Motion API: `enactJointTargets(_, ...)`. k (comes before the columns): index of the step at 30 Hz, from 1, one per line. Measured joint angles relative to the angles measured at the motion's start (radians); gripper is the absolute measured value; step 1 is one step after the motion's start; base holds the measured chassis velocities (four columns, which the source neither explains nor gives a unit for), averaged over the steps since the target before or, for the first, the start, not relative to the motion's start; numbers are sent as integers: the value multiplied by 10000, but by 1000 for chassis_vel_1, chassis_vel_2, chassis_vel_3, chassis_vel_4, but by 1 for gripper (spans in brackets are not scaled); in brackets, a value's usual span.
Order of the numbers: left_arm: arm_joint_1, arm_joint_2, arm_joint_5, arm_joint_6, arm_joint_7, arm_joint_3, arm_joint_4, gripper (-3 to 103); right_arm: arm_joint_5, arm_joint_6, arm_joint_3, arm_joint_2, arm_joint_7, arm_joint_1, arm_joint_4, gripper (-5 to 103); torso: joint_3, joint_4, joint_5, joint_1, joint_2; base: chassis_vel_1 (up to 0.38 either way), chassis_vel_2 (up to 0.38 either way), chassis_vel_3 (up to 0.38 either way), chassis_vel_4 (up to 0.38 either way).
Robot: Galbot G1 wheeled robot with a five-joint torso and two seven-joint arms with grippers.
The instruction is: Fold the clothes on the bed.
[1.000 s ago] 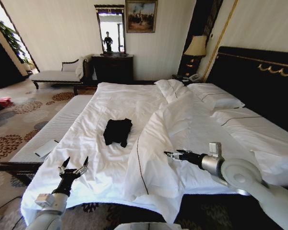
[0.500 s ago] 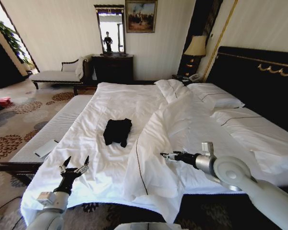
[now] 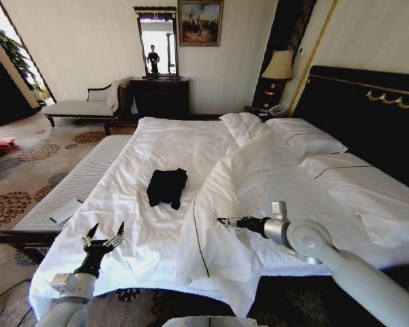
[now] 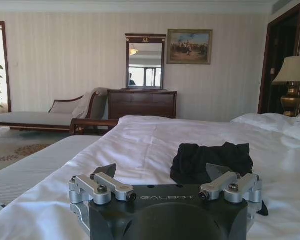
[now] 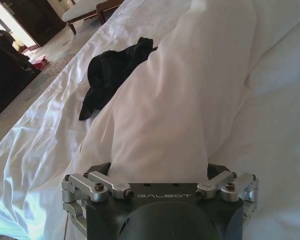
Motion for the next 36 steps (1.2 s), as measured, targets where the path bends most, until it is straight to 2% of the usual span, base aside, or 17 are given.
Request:
enactJointTargets(1,-25,-4,7,14,-8,12,2,100,18,0,-69,11,4,81,-14,102,0,0,0,0,0,0,0,0,0)
enactJointTargets(2,-52,-8,13,29,-20,21,2,100,30,0,-153,27,25,168,-24,98,0,0,0,0,0,0,0,0,0)
enactJointTargets(3,-52,-8,13,29,-20,21,2,100,30,0,-153,27,25,168,-24,98,0,0,0,0,0,0,0,0,0)
enactJointTargets(5,-85,-27,19,41,-55,23,1,100,74,-20,-267,66,55,263,-26,88,0,1,1,0,0,0,0,0,0)
enactJointTargets(8,-87,-46,25,38,-80,15,-1,100,64,-43,-291,77,27,262,-18,83,0,0,0,0,0,0,0,0,0)
enactJointTargets(13,-66,-64,25,25,-98,2,-8,100,45,-48,-258,109,-35,152,56,56,0,2,1,0,0,0,0,0,0)
enactJointTargets(15,-66,-64,25,24,-98,0,-7,100,44,-48,-236,102,-48,122,67,56,0,1,1,0,0,0,0,0,0)
enactJointTargets(18,-42,-75,136,-49,-100,-15,49,100,7,-50,-41,41,-177,-128,190,39,0,0,1,0,0,0,0,0,0)
enactJointTargets(19,-42,-75,136,-49,-100,-15,49,100,7,-50,-41,41,-177,-128,190,39,0,0,1,0,0,0,0,0,0)
enactJointTargets(22,13,-98,174,-64,-100,-14,45,100,12,-50,16,-4,-204,-159,264,23,0,2,1,-1,0,0,0,0,0)
enactJointTargets(24,16,-113,186,-64,-99,-13,36,100,24,-53,43,-29,-212,-166,295,23,0,2,1,-1,0,0,0,0,0)
enactJointTargets(27,62,-142,199,-65,-100,-14,-4,100,40,-74,101,-134,-309,-210,384,8,0,1,1,-1,0,0,0,0,0)
enactJointTargets(31,95,-146,183,-75,-101,-39,-3,100,0,-75,115,-138,-335,-265,410,3,0,1,1,-1,1,0,0,0,0)
enactJointTargets(36,75,-134,154,-78,-111,-50,1,100,-139,-75,115,-144,-359,-377,426,3,0,1,0,-1,0,0,0,0,0)
